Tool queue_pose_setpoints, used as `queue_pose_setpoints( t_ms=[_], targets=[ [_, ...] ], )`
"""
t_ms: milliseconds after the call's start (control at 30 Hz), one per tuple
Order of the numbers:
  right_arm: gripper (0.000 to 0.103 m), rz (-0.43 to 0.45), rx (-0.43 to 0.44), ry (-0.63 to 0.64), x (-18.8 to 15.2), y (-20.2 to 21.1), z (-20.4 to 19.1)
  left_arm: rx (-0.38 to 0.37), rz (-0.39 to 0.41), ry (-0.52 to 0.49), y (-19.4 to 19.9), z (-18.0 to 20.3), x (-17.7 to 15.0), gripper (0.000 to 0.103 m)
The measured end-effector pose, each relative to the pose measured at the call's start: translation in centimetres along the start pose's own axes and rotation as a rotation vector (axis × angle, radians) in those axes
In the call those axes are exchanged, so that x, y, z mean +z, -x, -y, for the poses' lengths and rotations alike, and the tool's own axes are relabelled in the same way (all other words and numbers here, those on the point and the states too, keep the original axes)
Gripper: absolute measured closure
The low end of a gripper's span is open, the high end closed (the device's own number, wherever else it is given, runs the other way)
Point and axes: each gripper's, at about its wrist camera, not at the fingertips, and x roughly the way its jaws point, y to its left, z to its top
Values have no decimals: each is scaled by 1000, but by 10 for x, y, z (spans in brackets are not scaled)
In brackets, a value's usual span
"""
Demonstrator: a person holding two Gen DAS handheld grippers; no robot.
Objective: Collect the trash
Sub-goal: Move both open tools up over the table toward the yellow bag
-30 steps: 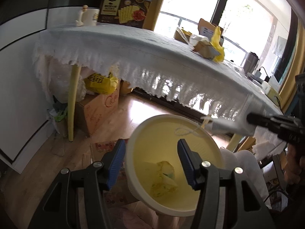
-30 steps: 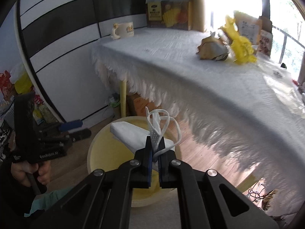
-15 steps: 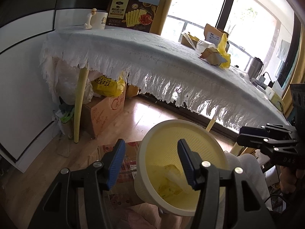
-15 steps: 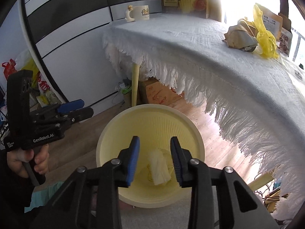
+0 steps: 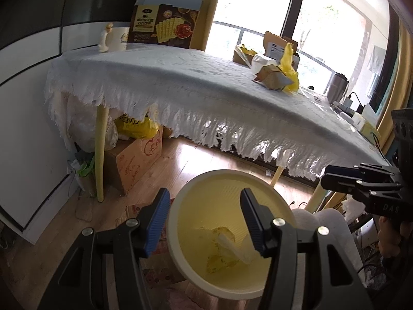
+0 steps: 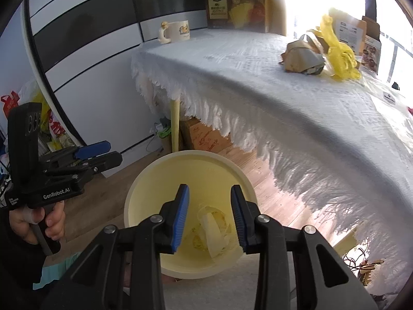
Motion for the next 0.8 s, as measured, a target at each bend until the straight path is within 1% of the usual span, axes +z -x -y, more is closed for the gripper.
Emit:
queue_pose_setpoints(
  t_ms=[367, 800],
  targets=[
    [72, 42, -17, -33, -2, 24, 34, -17, -1, -58, -11, 37, 14, 47],
    [72, 80, -43, -61, 10, 48, 75, -32, 8, -103, -25, 77, 48, 46]
  ],
)
